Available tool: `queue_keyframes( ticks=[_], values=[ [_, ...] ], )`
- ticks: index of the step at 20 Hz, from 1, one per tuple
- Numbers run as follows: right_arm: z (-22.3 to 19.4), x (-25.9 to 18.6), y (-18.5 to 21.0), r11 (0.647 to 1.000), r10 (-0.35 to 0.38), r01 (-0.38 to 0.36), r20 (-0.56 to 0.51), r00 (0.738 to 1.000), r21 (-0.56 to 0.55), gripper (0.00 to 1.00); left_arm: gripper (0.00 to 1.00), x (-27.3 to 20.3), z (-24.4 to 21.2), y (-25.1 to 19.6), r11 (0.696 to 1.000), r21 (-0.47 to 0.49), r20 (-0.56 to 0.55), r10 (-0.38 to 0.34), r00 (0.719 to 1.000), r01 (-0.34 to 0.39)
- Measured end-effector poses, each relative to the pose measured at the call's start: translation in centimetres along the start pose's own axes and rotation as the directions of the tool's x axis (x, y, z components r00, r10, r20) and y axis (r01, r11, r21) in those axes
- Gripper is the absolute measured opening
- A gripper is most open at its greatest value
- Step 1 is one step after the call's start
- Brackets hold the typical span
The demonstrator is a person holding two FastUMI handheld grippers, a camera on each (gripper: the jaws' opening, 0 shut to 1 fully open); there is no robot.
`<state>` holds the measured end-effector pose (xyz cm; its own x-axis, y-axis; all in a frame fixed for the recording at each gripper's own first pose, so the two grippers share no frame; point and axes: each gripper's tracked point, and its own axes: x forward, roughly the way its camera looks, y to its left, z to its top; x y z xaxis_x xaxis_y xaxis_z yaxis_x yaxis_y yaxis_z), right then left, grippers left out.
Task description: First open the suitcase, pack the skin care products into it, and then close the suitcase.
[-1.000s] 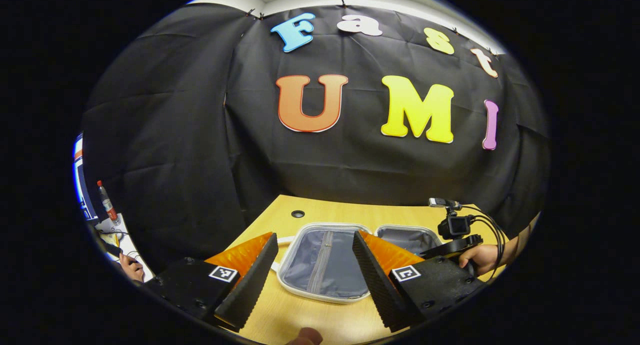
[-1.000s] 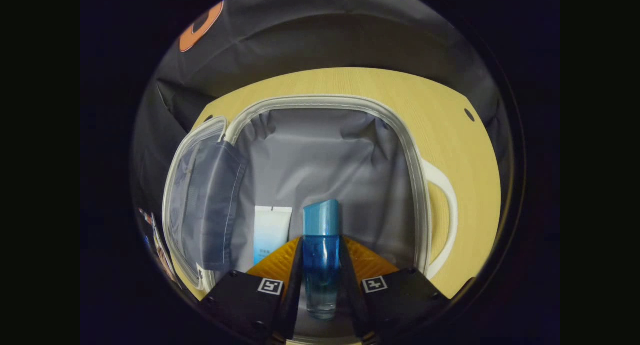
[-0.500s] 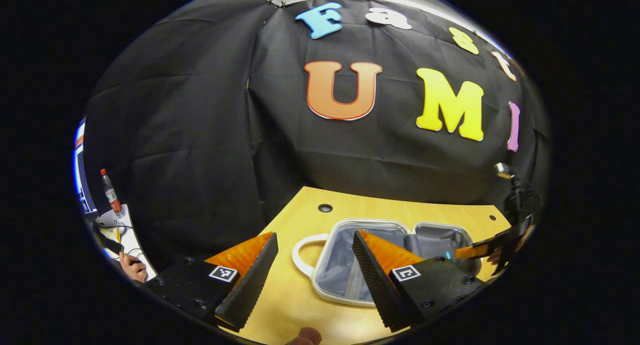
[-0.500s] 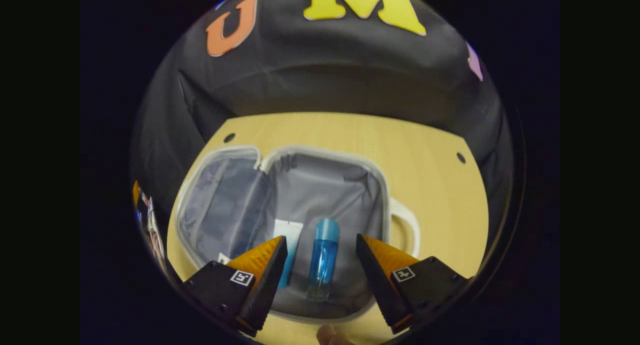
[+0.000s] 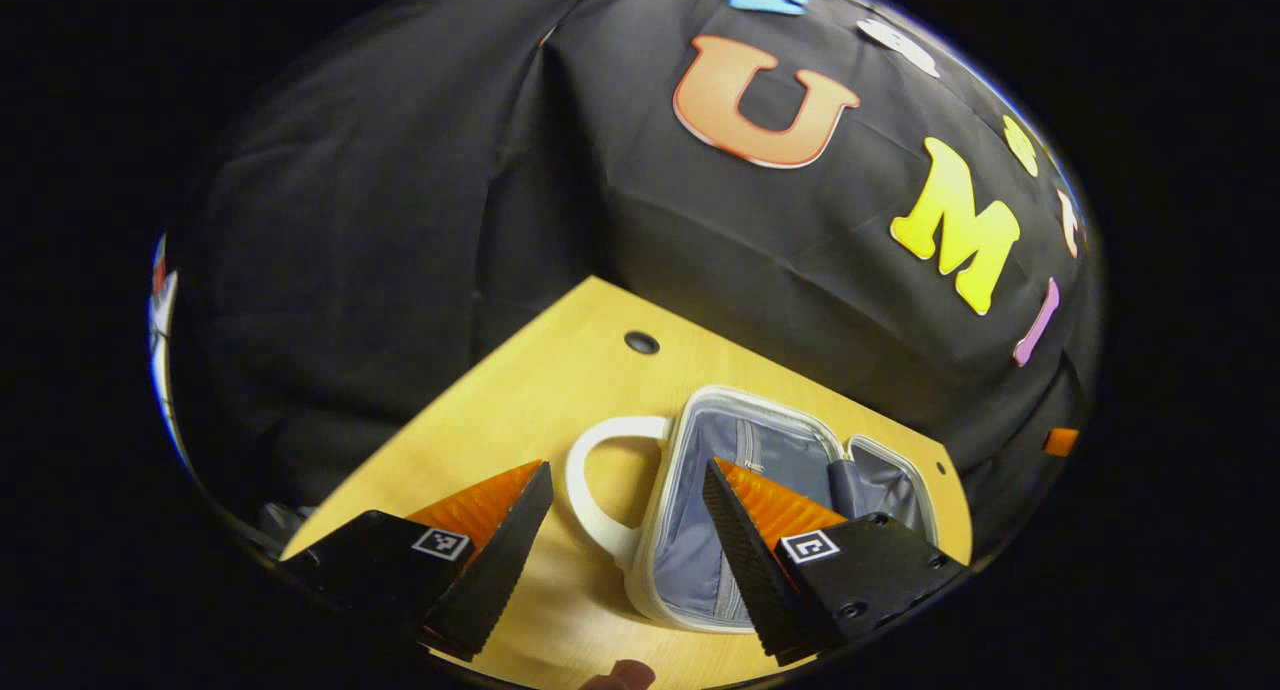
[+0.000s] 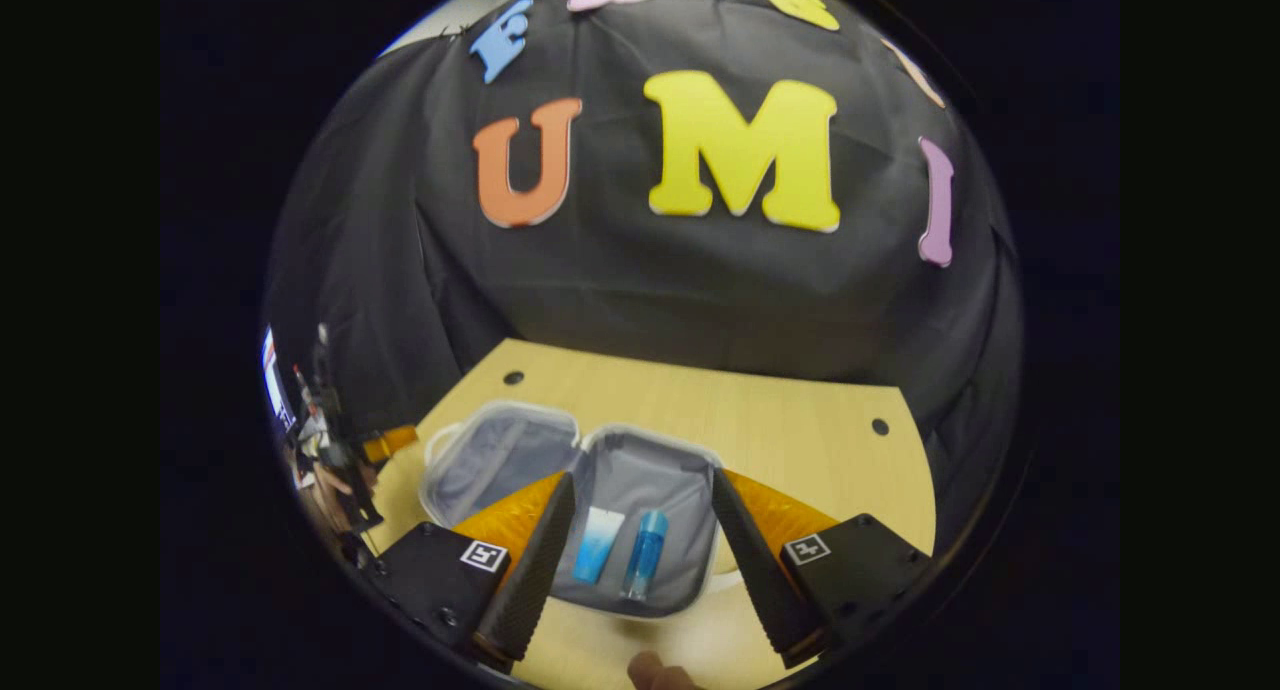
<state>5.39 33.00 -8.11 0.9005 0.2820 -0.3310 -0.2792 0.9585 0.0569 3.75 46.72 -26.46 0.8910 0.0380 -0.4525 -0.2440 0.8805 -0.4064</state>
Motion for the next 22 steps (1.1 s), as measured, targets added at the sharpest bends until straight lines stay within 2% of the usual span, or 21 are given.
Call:
queue_keyframes(
  ticks=[2,3,4,7,9,10,11,13,16,17,18,19,20,21,22],
  values=[
    [3.8,-2.8,-1.0,0.999,-0.015,0.018,0.104,0.994,-0.033,0.81,0.97,2.0,-1.5,1.2,0.999,-0.048,-0.051,-0.005,0.999,0.002],
    [5.1,-4.2,-1.6,0.999,-0.029,0.035,0.145,0.989,-0.04,0.77,0.97,2.5,-1.9,1.6,0.997,-0.075,-0.065,-0.011,0.998,0.006],
    [6.0,-5.5,-2.2,0.998,-0.035,0.042,0.176,0.984,-0.039,0.81,0.97,2.9,-2.0,1.5,0.994,-0.106,-0.071,-0.024,0.997,0.016],
    [6.2,-8.1,-4.1,0.996,-0.083,0.087,0.205,0.975,-0.011,0.81,0.96,3.9,-1.5,0.9,0.969,-0.234,-0.063,-0.096,0.993,0.079],
    [6.1,-9.3,-5.5,0.993,-0.114,0.118,0.21,0.971,-0.005,0.81,0.94,4.5,-1.1,0.8,0.935,-0.336,-0.041,-0.132,0.99,0.111],
    [6.0,-9.8,-6.4,0.991,-0.13,0.134,0.214,0.968,-0.004,0.81,0.82,4.6,-0.5,0.9,0.912,-0.39,-0.024,-0.146,0.989,0.125],
    [5.7,-10.1,-6.8,0.99,-0.14,0.144,0.213,0.967,-0.001,0.81,0.91,4.7,0.0,1.2,0.889,-0.438,0.0,-0.15,0.989,0.135],
    [5.0,-10.5,-7.8,0.987,-0.16,0.16,0.203,0.966,0.014,0.81,0.88,5.4,0.1,1.7,0.838,-0.528,0.027,-0.148,0.989,0.14],
    [4.6,-11.0,-8.9,0.983,-0.182,0.178,0.19,0.965,0.04,0.81,0.84,5.8,-1.4,2.9,0.781,-0.615,-0.001,-0.137,0.991,0.108],
    [4.6,-11.3,-9.2,0.983,-0.186,0.181,0.195,0.963,0.042,0.78,0.94,5.9,-1.3,3.1,0.765,-0.634,0.013,-0.133,0.991,0.111],
    [4.6,-11.7,-9.4,0.982,-0.19,0.185,0.204,0.961,0.042,0.78,0.77,6.0,-1.2,3.3,0.752,-0.65,0.018,-0.127,0.992,0.108],
    [4.5,-11.9,-9.4,0.982,-0.191,0.186,0.209,0.959,0.039,0.81,0.87,6.0,-1.1,3.6,0.742,-0.661,0.02,-0.131,0.991,0.111],
    [4.3,-12.2,-9.6,0.981,-0.192,0.189,0.21,0.959,0.034,0.81,0.67,6.0,-1.4,3.5,0.736,-0.669,0.014,-0.133,0.991,0.108],
    [4.3,-12.5,-9.6,0.981,-0.192,0.19,0.213,0.958,0.031,0.81,0.75,6.0,-1.6,3.2,0.726,-0.678,0.013,-0.141,0.99,0.112],
    [4.4,-12.8,-9.7,0.981,-0.192,0.191,0.219,0.957,0.028,0.81,0.52,6.0,-1.7,3.2,0.716,-0.69,0.008,-0.133,0.991,0.102]
  ],
)
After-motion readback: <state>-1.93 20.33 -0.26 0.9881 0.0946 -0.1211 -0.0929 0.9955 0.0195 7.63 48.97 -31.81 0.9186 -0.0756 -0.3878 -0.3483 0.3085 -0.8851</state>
